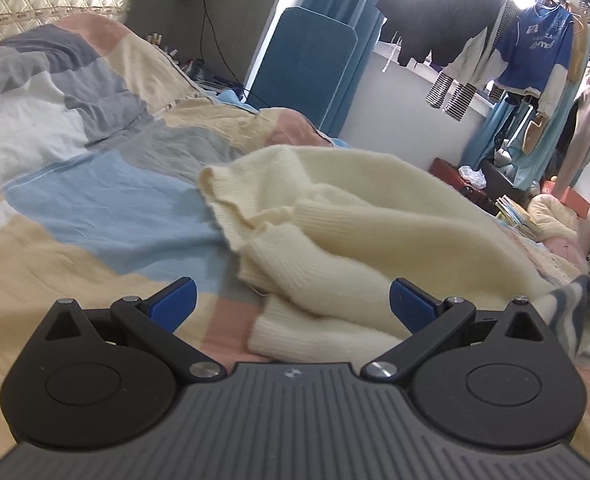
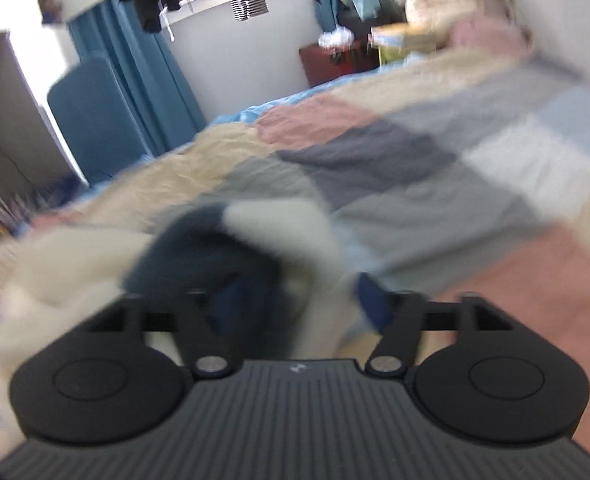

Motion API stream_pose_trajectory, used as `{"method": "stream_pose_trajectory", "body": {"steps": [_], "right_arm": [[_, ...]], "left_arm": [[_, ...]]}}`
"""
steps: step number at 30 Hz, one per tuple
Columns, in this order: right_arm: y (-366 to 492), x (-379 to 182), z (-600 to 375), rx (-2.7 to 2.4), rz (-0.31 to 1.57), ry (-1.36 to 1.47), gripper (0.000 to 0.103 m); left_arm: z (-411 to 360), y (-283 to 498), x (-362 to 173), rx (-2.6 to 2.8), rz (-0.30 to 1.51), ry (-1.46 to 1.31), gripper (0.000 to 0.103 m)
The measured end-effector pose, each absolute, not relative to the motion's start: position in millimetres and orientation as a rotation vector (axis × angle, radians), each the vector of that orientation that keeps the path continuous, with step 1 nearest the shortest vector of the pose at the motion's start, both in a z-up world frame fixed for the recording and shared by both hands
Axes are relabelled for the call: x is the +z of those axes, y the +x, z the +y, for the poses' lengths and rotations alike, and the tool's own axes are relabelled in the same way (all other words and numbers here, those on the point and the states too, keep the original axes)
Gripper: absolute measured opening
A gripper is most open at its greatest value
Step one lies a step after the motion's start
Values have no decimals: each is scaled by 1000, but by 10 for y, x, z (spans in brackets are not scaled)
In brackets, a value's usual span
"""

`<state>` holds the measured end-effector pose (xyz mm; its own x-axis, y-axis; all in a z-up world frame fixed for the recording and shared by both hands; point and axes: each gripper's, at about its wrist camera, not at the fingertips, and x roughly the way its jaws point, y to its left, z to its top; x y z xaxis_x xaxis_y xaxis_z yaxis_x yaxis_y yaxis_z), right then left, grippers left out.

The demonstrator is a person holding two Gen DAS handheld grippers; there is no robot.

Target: Fold large clothes

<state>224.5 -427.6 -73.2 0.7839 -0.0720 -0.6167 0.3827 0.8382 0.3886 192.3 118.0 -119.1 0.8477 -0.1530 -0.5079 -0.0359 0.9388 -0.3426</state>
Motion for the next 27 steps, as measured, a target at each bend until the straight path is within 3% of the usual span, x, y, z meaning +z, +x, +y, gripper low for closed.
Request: {"method": "stream_pose_trajectory", "body": {"steps": [9, 11, 13, 20, 22, 27], "right_arm": [[2035, -641, -3686, 74, 585, 558, 78], [2078, -662, -3502, 151, 588, 519, 83], [2107, -710, -3340, 197, 604, 482, 83], [2213, -998, -3246, 112, 689, 478, 82], [2211, -941, -3391, 56, 653, 504, 82], [2096, -743, -3938, -159, 499, 592, 82]], "left_arm": [[1204, 2189, -1455, -62, 631, -484, 101], [1225, 2285, -1569, -59, 674, -529, 91], [1232, 2365, -1679, -61, 706, -562, 70], [1219, 2480, -1760, -67, 779, -550, 35], [1292, 2468, -1729, -67, 794, -587, 16], [1484, 2310, -1559, -55, 733, -665, 7]]}}
